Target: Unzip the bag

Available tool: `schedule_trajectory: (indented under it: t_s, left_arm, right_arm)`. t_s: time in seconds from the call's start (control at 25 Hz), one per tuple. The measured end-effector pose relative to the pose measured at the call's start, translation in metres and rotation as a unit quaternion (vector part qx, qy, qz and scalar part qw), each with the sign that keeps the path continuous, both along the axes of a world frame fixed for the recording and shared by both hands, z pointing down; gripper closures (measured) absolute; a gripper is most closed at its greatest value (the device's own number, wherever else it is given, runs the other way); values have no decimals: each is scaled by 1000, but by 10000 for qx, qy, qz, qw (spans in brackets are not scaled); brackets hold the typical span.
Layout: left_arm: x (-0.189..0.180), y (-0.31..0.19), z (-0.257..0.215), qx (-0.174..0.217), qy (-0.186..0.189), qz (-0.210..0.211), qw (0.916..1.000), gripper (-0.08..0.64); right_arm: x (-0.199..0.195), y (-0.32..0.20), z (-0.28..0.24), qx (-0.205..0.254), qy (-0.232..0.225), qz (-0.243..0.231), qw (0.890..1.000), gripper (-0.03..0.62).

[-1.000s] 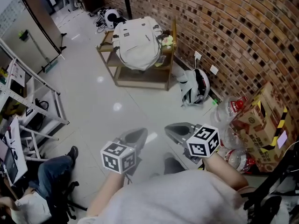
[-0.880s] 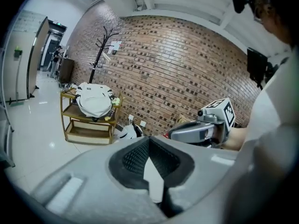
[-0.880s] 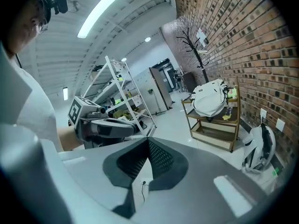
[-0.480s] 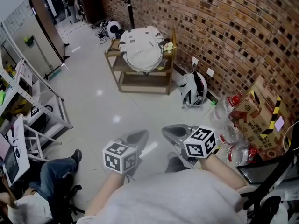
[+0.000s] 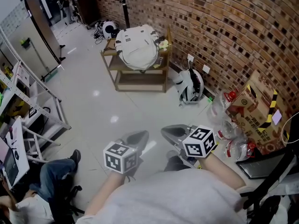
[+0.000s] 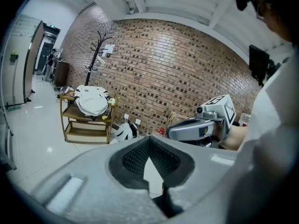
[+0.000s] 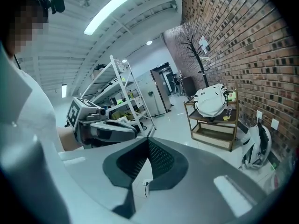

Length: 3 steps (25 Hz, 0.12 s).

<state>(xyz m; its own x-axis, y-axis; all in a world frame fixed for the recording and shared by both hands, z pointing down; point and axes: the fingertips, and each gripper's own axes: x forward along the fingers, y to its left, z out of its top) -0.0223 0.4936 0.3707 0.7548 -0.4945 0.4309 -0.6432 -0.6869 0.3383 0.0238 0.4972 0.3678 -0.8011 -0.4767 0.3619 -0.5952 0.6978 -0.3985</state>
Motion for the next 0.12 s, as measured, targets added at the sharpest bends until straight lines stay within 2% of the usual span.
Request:
schedule_trajectory:
  t_s: [0.12]
  left_arm:
    - [6,2,6,-64,-21,34,10000,558]
  right_arm:
    - [7,1,5,-33,-7,38,10000,591]
